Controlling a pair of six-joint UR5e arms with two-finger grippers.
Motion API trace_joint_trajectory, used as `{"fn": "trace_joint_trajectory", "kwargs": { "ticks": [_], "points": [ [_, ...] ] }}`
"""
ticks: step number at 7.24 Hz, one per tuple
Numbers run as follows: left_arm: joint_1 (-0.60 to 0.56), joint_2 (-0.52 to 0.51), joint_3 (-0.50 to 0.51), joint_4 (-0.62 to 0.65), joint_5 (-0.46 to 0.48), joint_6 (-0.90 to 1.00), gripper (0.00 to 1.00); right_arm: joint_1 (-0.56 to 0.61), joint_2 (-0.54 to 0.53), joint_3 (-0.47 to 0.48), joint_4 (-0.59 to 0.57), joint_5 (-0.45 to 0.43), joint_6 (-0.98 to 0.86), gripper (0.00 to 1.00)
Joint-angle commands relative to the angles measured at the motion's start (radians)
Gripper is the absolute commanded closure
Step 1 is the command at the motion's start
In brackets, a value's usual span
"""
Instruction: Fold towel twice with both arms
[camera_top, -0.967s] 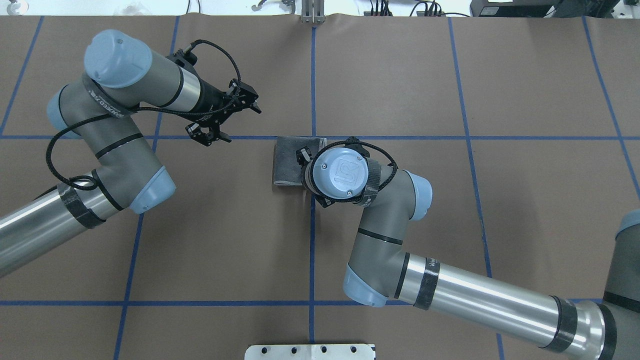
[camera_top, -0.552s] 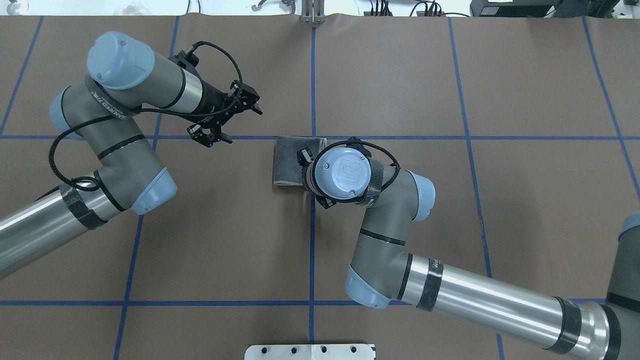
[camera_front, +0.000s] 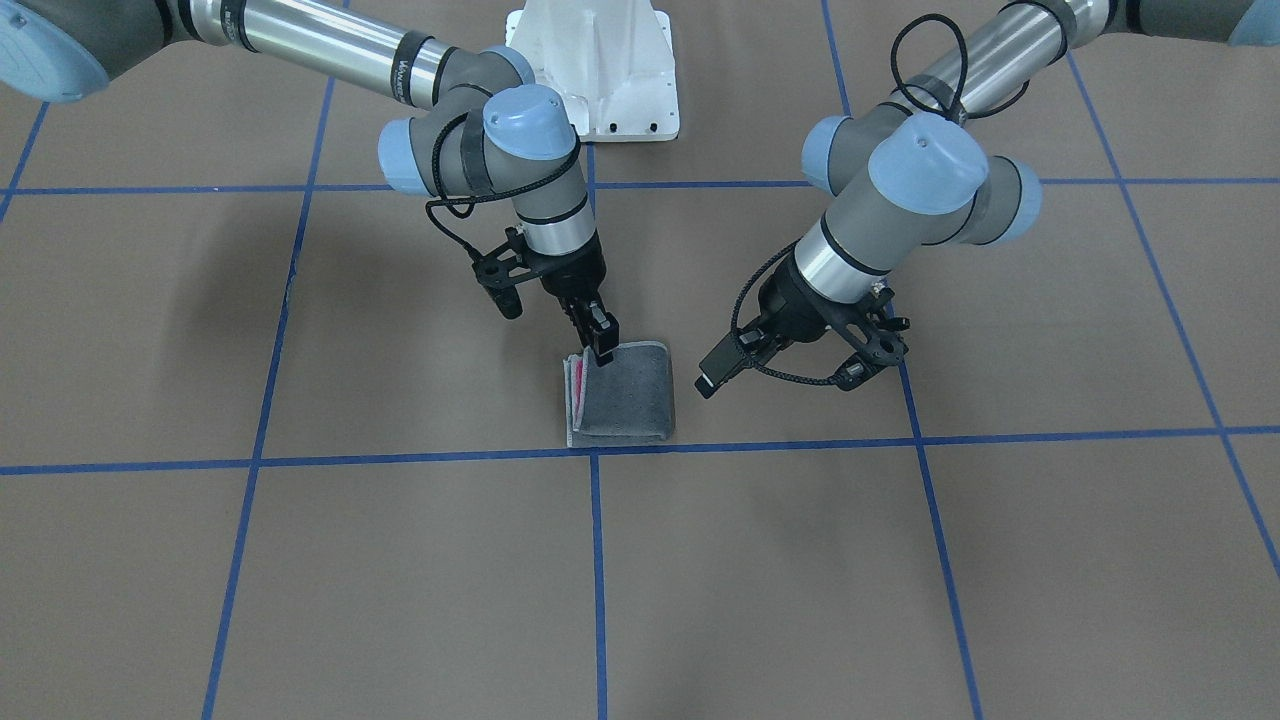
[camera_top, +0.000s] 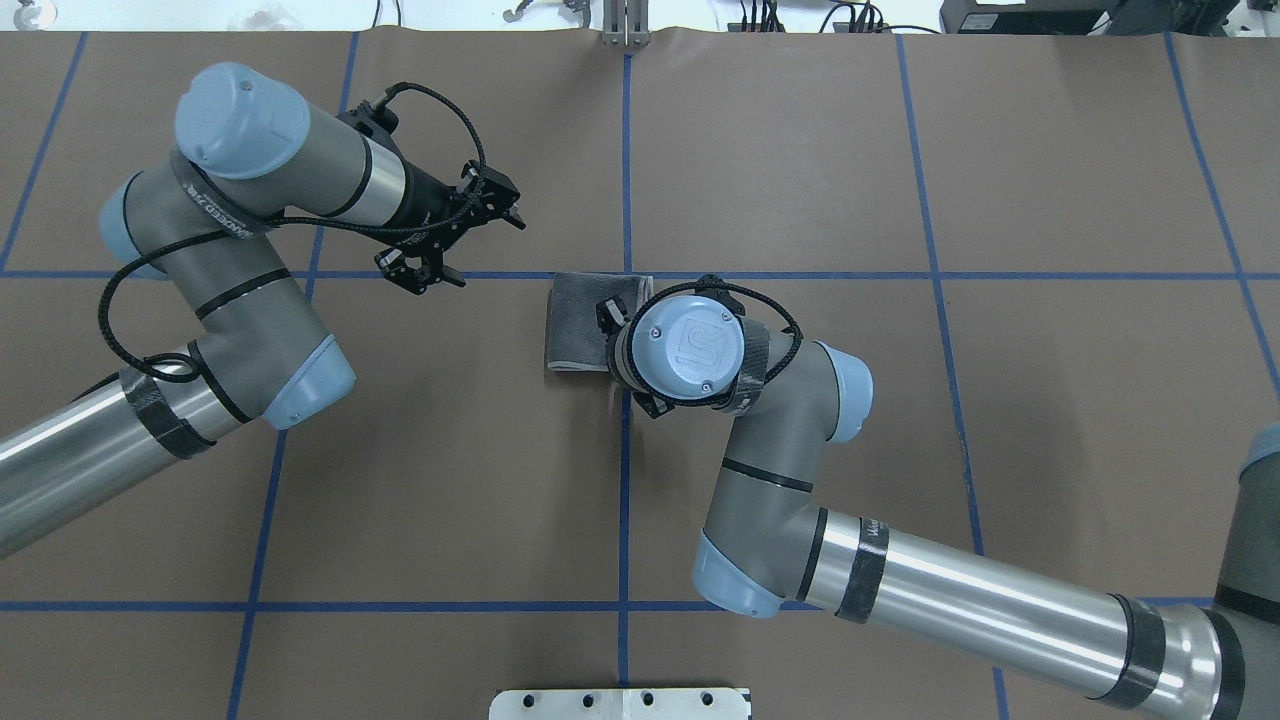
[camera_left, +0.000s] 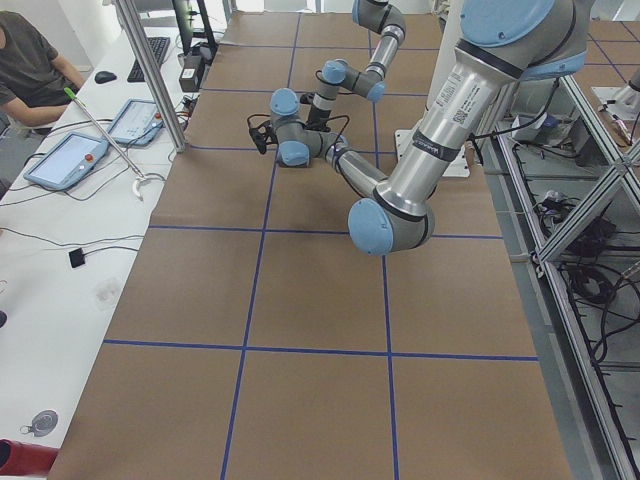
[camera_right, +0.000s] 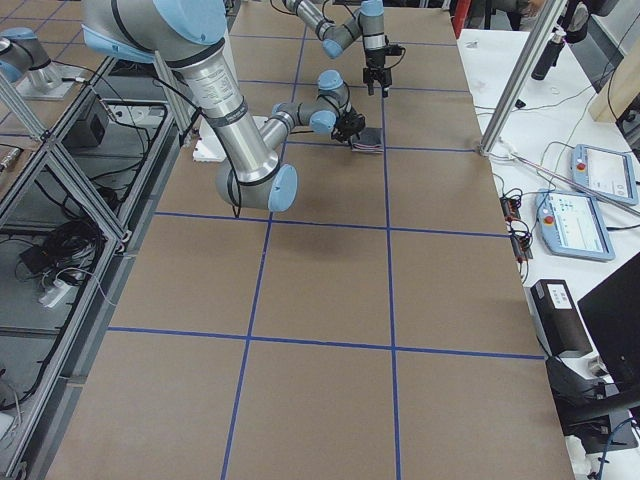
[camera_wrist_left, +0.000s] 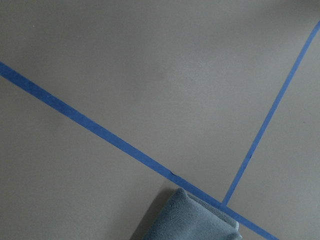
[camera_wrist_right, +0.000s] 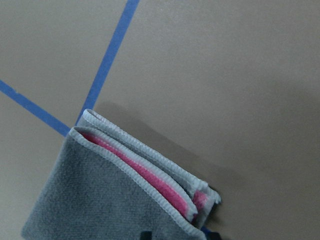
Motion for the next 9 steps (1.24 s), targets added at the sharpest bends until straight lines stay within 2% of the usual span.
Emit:
{"fn": "trace_joint_trajectory", "kwargs": {
  "ticks": [1, 2, 5, 7, 9],
  "points": [
    [0.0, -0.001, 0.0, 0.0, 0.0, -0.001, 0.01, 0.0, 0.0, 0.0, 0.0, 0.0, -0.001, 0.66],
    [0.0, -0.001, 0.0, 0.002, 0.0, -0.001, 0.01, 0.0, -0.003, 0.009, -0.002, 0.0, 0.0, 0.73],
    [0.0, -0.002, 0.002, 0.0, 0.0, -0.001, 0.01, 0.0, -0.026, 0.037, 0.0, 0.002, -0.001, 0.73],
    [0.0, -0.002, 0.002, 0.0, 0.002, -0.002, 0.01, 0.0, -0.023, 0.035, 0.0, 0.002, -0.001, 0.76],
    [0.002, -0.002, 0.003, 0.002, 0.002, -0.002, 0.01, 0.0, -0.023, 0.035, -0.002, 0.002, -0.001, 0.96]
  ]
}}
